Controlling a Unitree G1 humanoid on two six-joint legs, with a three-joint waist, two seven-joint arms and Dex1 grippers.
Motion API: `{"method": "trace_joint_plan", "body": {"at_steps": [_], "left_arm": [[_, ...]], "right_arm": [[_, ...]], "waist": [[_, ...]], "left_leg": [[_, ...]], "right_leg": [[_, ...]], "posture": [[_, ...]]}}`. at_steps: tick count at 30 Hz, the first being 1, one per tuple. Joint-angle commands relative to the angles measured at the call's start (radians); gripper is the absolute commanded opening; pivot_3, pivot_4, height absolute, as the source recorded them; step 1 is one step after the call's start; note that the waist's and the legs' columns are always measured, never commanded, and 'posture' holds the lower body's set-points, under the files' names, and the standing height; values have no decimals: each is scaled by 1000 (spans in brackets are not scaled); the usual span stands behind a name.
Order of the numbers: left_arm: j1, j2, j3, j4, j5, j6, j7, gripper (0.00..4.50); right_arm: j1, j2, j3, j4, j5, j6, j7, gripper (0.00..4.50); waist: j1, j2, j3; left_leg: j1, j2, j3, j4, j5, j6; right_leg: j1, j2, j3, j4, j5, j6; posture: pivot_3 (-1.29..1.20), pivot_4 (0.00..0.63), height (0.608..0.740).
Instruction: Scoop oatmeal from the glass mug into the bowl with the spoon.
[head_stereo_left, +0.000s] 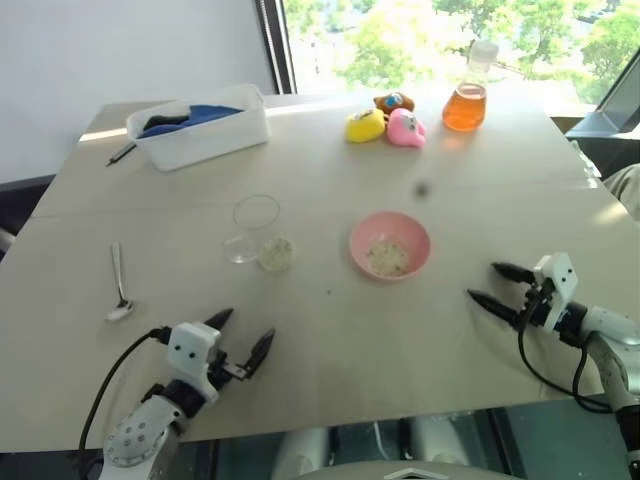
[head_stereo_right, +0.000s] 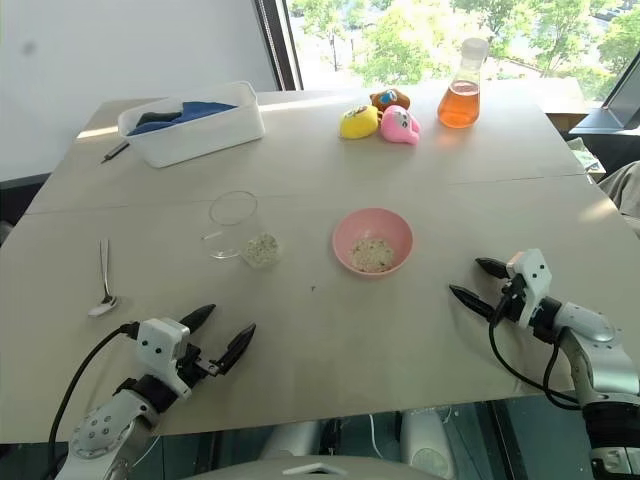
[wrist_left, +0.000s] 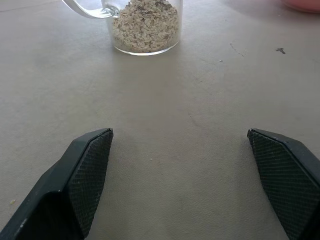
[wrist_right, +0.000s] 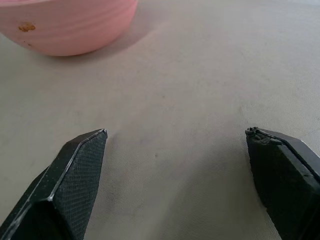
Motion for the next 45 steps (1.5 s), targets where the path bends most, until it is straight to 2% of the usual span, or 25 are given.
{"method": "trace_joint_plan", "body": {"at_steps": [1, 7, 22, 27, 33, 36, 38, 41, 45], "left_arm": [[10, 2, 14, -10, 19, -8, 14, 4500], [5, -6, 1, -10, 35, -24, 24, 4500], [-31, -24, 6, -5, 50, -41, 38, 4500], [-55, -35, 88, -23, 13, -73, 63, 4500], [-62, -4, 223, 29, -58, -35, 64, 4500], [-90, 43, 303, 80, -52, -6, 89, 4500], [-134, 75, 362, 120, -31, 31, 152, 4500], [-190, 103, 425, 124, -48, 120, 221, 4500], [-251, 177, 494, 114, -97, 378, 287, 4500]], "right_arm": [[-14, 12, -17, 14, -6, -45, 14, 4472], [-51, 32, -24, 50, -12, -91, 27, 4472], [-65, 24, -38, 54, 13, -60, 52, 4472], [-36, -25, -32, -29, 75, 21, 159, 4472], [-12, -103, -39, -295, 228, 201, 241, 4472], [-59, -131, -21, -450, 336, 323, 224, 4472], [-109, -128, 4, -536, 401, 406, 188, 4472], [-156, -108, 29, -588, 418, 450, 148, 4472], [-206, -100, 51, -641, 445, 485, 127, 4472]], "waist": [[0, 0, 0], [0, 0, 0], [0, -2, 1], [1, -3, 2], [-2, -3, 4], [-1, -7, 6], [0, -9, 8], [4, -12, 8], [9, -13, 7]], "left_leg": [[0, 0, 0, 0, 0, 0], [0, 0, 0, 0, 0, 0], [-1, 0, 0, 0, 0, 0], [-2, 0, -1, 0, 0, 0], [-3, 0, -2, -1, 0, 0], [-3, 0, -2, -1, 0, 0], [-3, 0, -2, -1, 0, 0], [-4, 0, -5, -1, 0, 0], [-10, -2, -9, 0, 0, -1]], "right_leg": [[0, 0, 0, 0, 0, 0], [0, 0, 0, 0, 0, 0], [0, -3, 1, 0, 0, 0], [-1, -4, 1, -1, 0, 0], [-2, -7, 1, -1, 0, 0], [-2, -7, -1, -1, 0, 0], [-2, -6, -3, -1, 0, 0], [-2, -4, -7, -1, 0, 0], [-3, -6, -11, -6, 0, 0]], "posture": [[0, 150, 740], [0, 150, 740], [0, 150, 740], [0, 150, 740], [0, 150, 740], [0, 150, 740], [0, 150, 740], [0, 150, 740], [0, 150, 740]]}}
